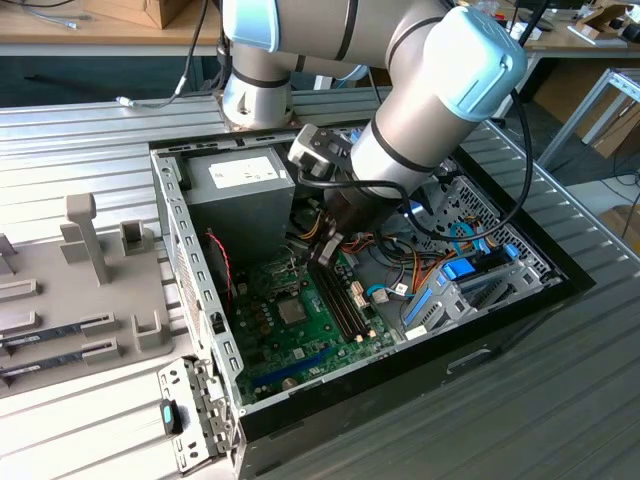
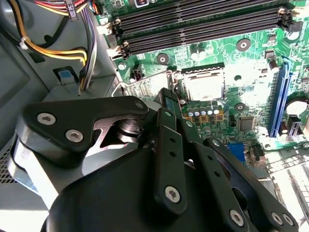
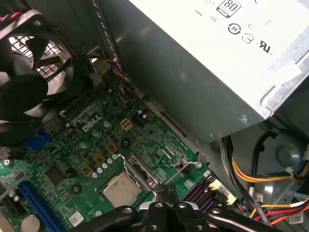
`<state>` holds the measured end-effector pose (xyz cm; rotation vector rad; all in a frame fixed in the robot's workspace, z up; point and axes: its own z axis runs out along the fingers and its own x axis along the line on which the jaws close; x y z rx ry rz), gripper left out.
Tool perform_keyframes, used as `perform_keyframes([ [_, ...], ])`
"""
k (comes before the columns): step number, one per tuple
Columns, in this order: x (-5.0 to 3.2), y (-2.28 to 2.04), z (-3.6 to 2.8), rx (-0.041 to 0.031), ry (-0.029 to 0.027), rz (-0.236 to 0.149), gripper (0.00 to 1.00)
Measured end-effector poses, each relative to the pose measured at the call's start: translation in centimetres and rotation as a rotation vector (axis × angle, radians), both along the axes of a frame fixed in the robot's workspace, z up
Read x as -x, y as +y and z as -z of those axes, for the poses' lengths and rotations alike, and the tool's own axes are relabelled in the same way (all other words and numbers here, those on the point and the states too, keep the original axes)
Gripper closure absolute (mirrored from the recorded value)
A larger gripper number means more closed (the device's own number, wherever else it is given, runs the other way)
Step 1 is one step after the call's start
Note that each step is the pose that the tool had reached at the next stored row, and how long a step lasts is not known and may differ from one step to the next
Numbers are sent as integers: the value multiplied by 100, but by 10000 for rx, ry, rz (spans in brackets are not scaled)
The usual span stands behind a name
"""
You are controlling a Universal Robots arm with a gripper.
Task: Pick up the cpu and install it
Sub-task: 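Close the cpu cover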
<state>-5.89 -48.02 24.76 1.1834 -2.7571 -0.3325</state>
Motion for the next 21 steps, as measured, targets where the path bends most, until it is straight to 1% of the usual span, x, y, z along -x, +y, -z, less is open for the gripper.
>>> perform_keyframes([
  [4, 0, -8, 0, 0, 0, 0, 89],
  [15, 1, -45, 2, 0, 0, 0, 89],
  [21, 2, -50, 9, 0, 0, 0, 89],
])
